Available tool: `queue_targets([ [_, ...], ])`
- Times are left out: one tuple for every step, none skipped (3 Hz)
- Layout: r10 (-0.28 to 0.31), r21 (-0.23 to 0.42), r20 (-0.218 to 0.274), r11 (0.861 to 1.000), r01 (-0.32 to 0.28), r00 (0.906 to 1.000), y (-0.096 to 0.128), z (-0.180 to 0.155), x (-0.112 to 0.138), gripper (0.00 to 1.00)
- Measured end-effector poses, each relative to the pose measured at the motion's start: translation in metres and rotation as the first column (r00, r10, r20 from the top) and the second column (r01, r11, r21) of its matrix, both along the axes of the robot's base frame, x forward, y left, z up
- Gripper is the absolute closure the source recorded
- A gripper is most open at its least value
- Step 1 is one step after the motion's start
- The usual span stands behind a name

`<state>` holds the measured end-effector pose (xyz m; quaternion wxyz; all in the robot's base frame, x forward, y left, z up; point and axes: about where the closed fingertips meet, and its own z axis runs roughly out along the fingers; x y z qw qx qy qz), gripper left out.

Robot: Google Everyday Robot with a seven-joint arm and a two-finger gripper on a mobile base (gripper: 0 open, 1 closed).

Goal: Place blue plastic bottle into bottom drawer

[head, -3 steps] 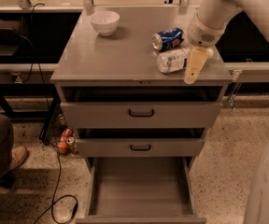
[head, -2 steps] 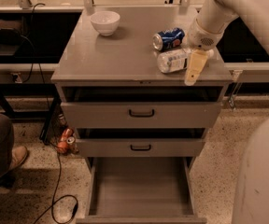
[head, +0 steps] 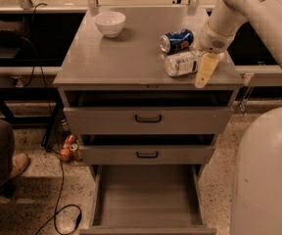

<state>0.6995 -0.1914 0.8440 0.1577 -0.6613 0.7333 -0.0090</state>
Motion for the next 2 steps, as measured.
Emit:
queue_targets([
  [-0.008, 0.004, -0.011, 1.000, 0.008, 0.9999, -0.0023, -0.0021, 0.0034, 0.38],
  [-0.014, 0.017, -0.016, 1.000, 0.014, 0.9998, -0.0036, -0.0020, 0.0031, 0.60],
])
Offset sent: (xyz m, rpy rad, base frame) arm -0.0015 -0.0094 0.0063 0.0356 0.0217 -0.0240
